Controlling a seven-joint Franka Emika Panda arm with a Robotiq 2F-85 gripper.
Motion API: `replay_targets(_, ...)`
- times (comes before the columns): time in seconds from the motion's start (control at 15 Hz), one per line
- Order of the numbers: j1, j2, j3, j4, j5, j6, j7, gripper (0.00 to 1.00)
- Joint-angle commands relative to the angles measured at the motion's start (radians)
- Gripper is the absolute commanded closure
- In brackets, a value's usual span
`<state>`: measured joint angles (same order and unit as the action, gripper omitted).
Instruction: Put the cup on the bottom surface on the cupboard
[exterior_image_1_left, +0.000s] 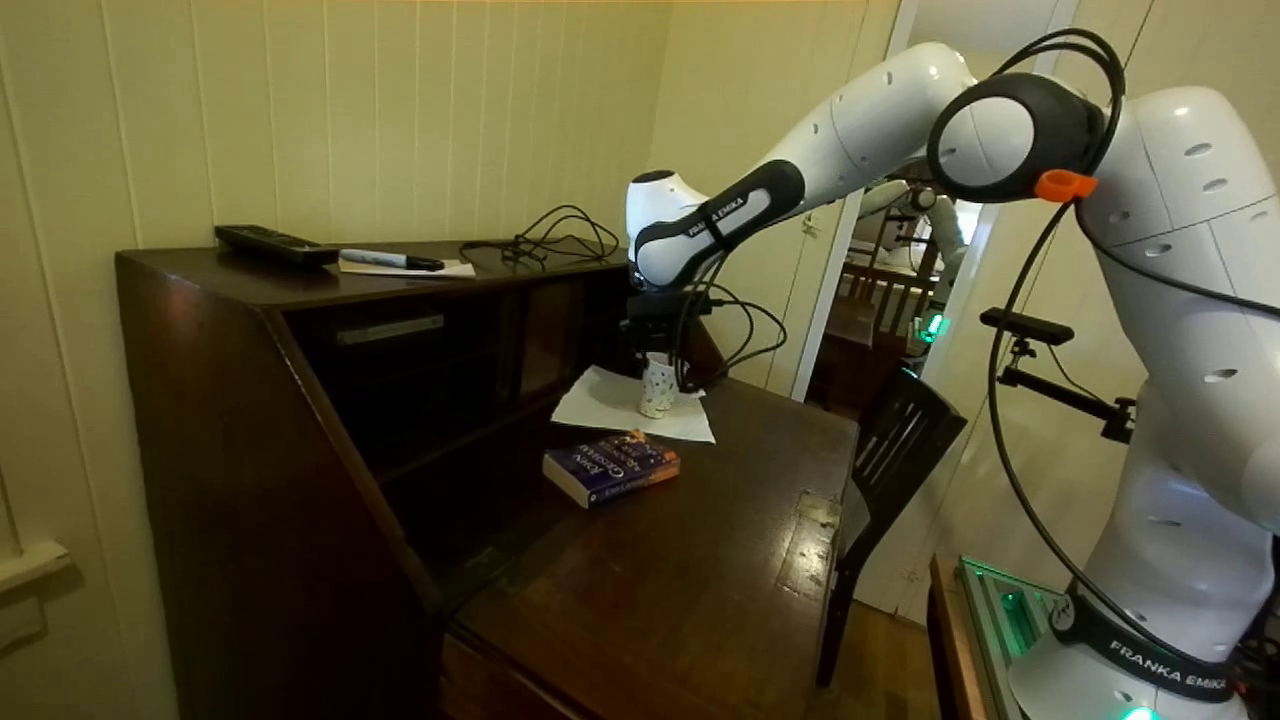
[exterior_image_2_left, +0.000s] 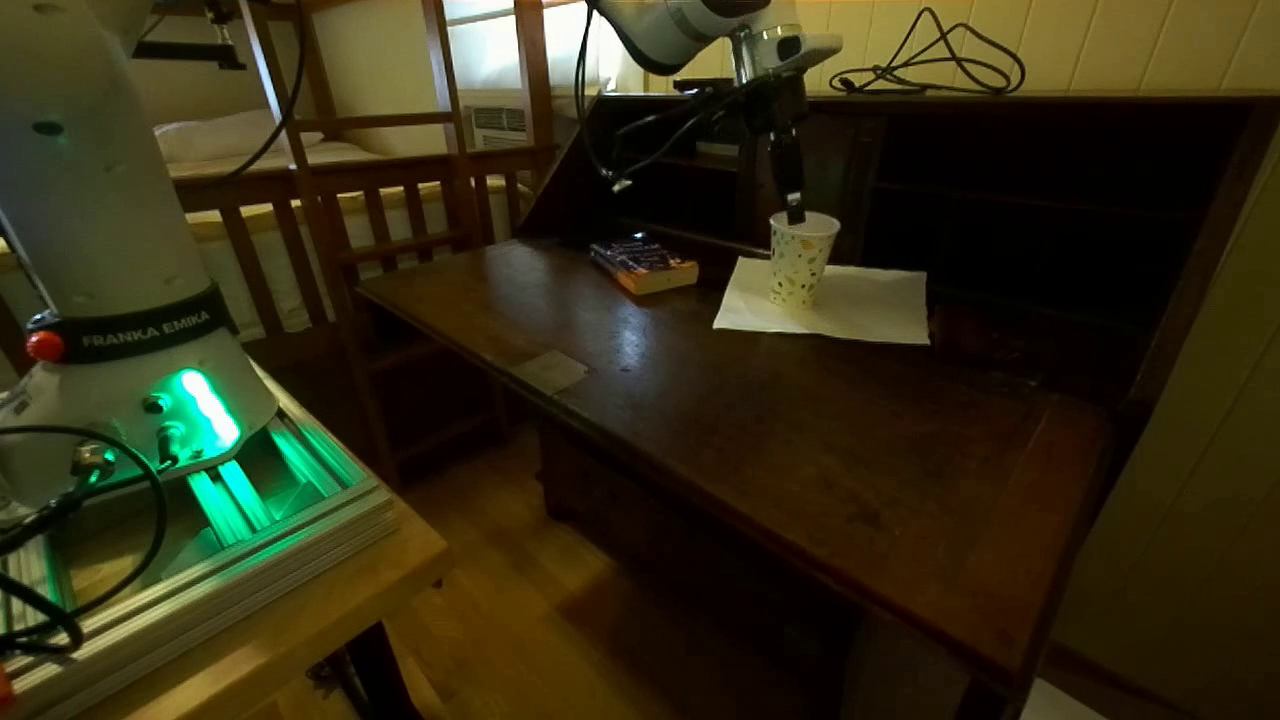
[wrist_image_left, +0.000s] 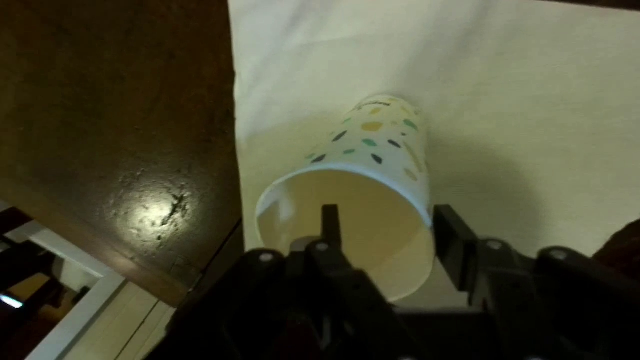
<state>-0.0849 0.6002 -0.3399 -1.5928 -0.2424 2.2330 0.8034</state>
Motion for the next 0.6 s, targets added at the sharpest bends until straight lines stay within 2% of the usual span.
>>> replay_targets(0.0, 0.083, -0.151, -0.072, -0.107, -0.121, -0.092, 0.129, 0.16)
replay_targets(0.13, 0.097, -0.234, -0.064, -0.17, -0.186, -0.072, 0.149, 0.02)
replay_targets(0.4, 0.076, -0.355, -0.015, -0.261, -0.273, -0.018, 0.08, 0.0)
replay_targets(0.53, 0.065, -0.354, -0.017, -0.256, -0.342, -0.107, 0.057, 0.0)
